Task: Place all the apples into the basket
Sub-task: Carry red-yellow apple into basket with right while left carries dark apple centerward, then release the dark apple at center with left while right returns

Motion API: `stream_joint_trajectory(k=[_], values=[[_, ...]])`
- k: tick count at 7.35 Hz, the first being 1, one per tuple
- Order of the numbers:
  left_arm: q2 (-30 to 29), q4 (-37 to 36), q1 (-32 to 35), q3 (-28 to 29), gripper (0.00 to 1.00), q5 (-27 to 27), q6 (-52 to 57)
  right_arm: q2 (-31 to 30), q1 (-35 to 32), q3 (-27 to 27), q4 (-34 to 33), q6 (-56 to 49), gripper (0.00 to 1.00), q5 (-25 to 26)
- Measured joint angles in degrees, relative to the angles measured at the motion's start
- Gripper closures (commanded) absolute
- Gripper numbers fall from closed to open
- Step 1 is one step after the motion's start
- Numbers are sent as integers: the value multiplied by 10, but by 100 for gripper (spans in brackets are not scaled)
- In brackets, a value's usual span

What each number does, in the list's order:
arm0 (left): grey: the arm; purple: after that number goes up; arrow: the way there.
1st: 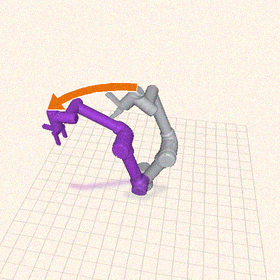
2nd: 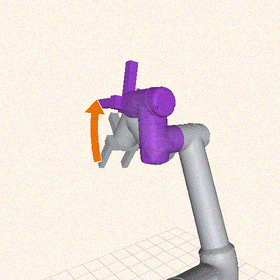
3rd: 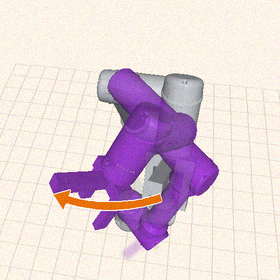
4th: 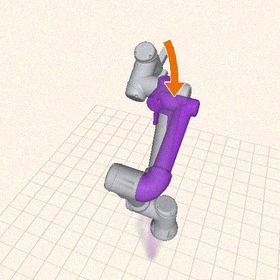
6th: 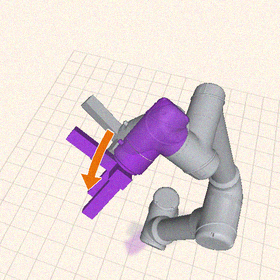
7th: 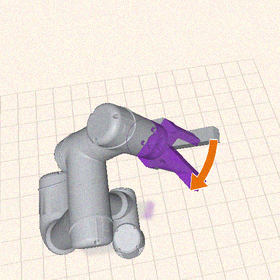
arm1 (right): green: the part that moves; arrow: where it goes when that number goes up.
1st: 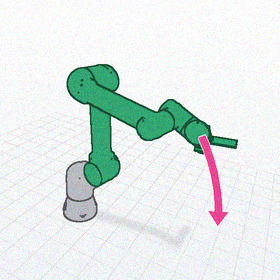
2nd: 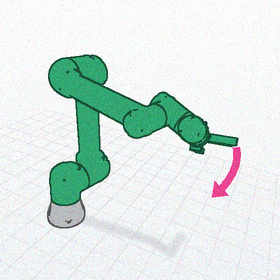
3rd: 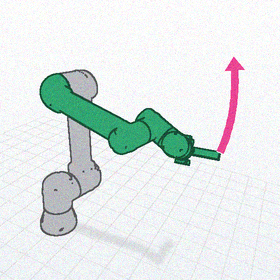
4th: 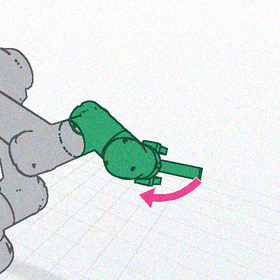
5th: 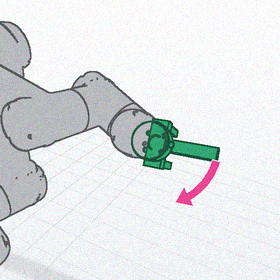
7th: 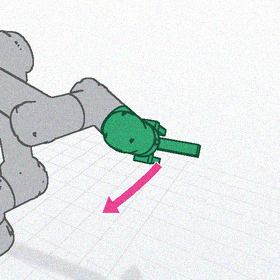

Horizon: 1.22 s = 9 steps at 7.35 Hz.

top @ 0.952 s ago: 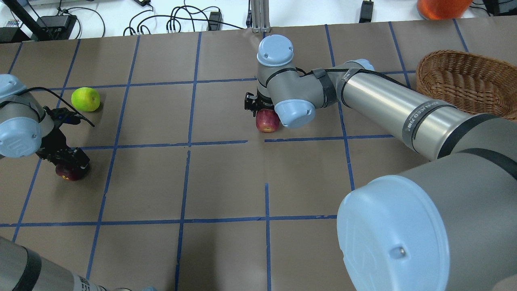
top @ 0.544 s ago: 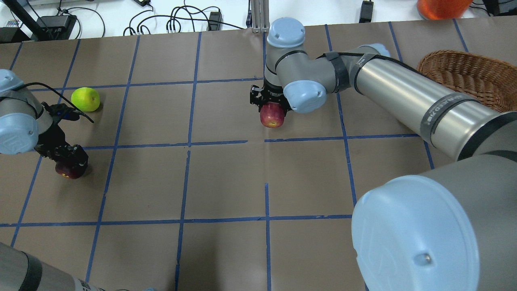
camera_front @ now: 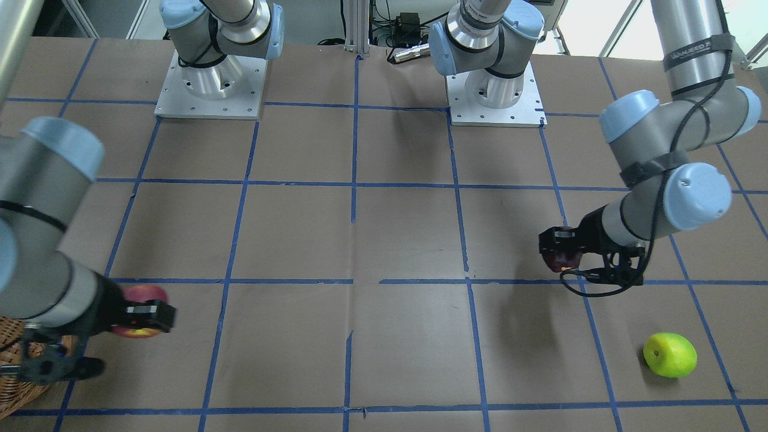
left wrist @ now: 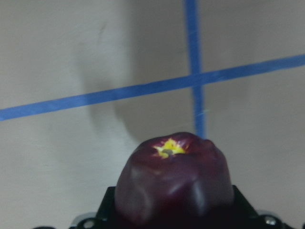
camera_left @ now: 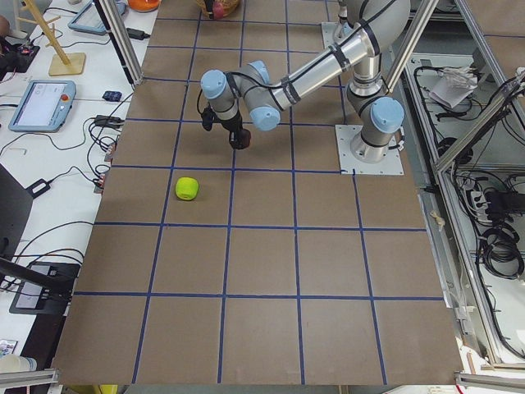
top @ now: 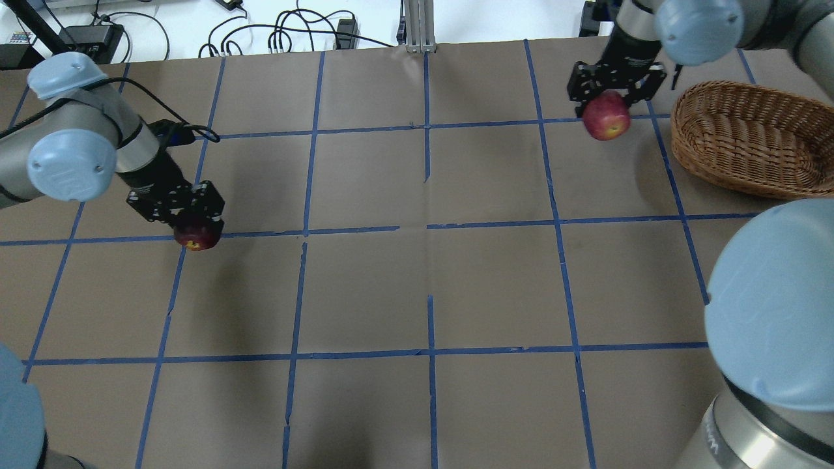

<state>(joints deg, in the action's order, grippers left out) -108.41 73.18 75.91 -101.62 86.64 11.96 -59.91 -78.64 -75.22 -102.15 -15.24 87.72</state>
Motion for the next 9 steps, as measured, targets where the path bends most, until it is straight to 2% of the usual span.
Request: stream_joint_trajectory(k=[2, 3, 4, 5, 6, 7, 9], values=[[-20, -65, 135, 11, 94, -52, -244, 21, 99, 1, -49, -192, 99, 53], [-35, -114, 198, 13, 93, -63, -348, 40, 126, 2, -68, -235, 84, 74], [-52, -163, 248, 12, 87, -67, -426, 54, 138, 2, -79, -249, 41, 81], [-72, -210, 282, 10, 68, -69, -475, 66, 142, 2, -87, -253, 29, 82], [-89, -246, 300, 9, 1, -77, -502, 74, 144, 3, -91, -254, 4, 75], [-101, -267, 309, 9, 0, -92, -517, 78, 144, 7, -92, -253, 0, 64], [-99, -271, 307, 12, 0, -104, -522, 76, 135, 25, -87, -244, 0, 50]])
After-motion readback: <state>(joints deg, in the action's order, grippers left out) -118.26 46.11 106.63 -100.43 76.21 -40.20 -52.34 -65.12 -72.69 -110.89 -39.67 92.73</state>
